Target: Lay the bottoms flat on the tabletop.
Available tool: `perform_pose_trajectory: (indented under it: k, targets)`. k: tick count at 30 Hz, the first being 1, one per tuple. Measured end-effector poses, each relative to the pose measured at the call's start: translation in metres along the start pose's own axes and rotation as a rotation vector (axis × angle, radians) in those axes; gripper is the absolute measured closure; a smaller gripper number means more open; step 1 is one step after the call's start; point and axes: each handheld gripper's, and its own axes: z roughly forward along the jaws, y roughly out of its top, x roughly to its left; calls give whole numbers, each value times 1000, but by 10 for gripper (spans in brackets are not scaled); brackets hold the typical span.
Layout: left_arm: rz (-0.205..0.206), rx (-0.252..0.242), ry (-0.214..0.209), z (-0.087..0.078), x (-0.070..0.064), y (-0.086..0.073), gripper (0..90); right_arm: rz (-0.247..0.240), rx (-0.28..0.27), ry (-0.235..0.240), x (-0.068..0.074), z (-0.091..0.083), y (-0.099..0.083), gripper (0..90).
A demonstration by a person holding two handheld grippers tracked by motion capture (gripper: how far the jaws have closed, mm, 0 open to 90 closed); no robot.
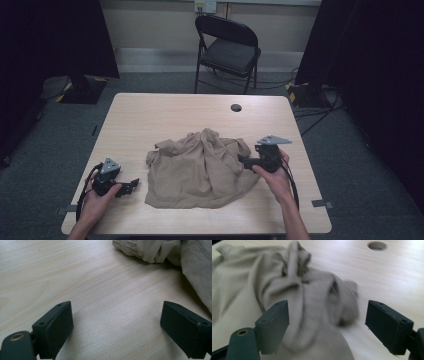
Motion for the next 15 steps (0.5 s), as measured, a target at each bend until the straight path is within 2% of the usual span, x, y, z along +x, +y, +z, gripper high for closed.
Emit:
perform_pose_trajectory:
  k: [1, 2, 5, 7, 10, 11, 15]
  targets:
    - [1, 0, 0, 0, 0, 0, 106, 0, 0, 0, 0, 0, 0, 182]
    - [0, 0, 0, 0, 0, 0, 106, -3, 1, 25, 6, 14, 13, 177]
    - [0, 0, -1, 0, 0, 0, 106, -15, 8, 53, 13, 32, 31, 174]
    - [0, 0, 0, 0, 0, 0, 106, -16, 12, 62, 15, 38, 38, 170]
    - [0, 0, -1, 0, 0, 0, 106, -32, 34, 86, 20, 58, 55, 165]
    - [0, 0, 0, 0, 0, 0, 106, -43, 42, 89, 23, 70, 63, 175]
    - [6, 2, -3, 0, 1, 0, 105, -25, 58, 105, 26, 87, 70, 178]
